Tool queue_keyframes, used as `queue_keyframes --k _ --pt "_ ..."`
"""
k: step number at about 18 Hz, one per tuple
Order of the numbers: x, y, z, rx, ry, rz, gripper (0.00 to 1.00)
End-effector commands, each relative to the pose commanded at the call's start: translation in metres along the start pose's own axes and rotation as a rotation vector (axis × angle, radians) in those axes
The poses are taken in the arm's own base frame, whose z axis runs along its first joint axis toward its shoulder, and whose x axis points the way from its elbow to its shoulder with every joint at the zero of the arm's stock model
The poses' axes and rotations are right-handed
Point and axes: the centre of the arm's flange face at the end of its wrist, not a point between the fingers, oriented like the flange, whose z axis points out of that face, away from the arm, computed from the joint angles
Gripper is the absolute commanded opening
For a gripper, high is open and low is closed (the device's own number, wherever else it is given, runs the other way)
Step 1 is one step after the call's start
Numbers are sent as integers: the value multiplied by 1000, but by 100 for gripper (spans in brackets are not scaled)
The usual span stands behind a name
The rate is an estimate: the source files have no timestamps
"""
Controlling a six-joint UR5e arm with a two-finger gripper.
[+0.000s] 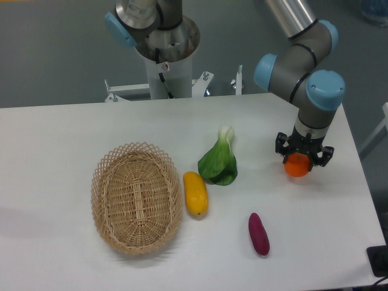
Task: Place the orange on the table
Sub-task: 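Lower the held orange down onto the table surface, then open the gripper to release the orange and lift away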
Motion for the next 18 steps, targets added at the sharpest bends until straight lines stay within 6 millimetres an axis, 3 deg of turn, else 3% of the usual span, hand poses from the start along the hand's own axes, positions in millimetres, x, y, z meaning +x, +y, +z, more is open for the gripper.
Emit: queue_keyframes --k 4,8,15,18 --pt "0 0 0 0 0 0 78" --pt "0 0 0 2 -1 2 100" --pt "-16 -5 -34 23 -67 11 100" --pt "-31 -10 -61 36 -112 16 100"
